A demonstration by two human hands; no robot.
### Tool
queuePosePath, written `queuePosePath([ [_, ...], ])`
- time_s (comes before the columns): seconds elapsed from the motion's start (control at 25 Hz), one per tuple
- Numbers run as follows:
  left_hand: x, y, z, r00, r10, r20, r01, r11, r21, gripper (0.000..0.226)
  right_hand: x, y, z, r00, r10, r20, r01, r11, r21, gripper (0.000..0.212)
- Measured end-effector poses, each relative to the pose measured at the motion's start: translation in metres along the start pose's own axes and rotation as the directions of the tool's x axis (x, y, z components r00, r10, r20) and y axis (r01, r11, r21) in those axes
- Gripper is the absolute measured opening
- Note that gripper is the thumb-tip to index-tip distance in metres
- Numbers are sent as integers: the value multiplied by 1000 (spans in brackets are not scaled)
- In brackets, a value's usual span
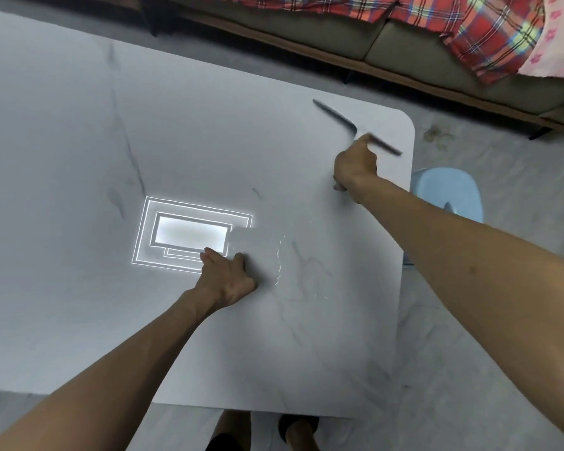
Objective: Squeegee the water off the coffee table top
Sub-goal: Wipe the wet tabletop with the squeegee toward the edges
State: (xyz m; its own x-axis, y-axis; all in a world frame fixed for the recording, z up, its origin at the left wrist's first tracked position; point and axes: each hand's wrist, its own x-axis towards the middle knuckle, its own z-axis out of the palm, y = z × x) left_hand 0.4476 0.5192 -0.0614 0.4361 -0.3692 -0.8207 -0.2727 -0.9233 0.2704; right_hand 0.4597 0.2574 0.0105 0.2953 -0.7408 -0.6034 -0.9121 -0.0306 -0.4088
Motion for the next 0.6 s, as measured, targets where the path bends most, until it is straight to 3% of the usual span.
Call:
queuePosePath([
  [0.16,1,-14,9,1000,19,-2,-19,1000,-24,45,-42,23,51,964,-240,111,261,931,-256,68],
  [0.32,-1,-30,12,996,83,-13,-83,996,-14,37,-84,103,35,864,-427,268,499,796,-343,63],
  [0.44,-5,-35,16,994,101,-33,-102,995,-11,40,-102,165,-5,832,-398,388,548,700,-457,63],
  [0.6,-11,-29,14,990,84,-109,-87,996,-20,59,-119,223,-65,860,-302,411,501,653,-568,63],
])
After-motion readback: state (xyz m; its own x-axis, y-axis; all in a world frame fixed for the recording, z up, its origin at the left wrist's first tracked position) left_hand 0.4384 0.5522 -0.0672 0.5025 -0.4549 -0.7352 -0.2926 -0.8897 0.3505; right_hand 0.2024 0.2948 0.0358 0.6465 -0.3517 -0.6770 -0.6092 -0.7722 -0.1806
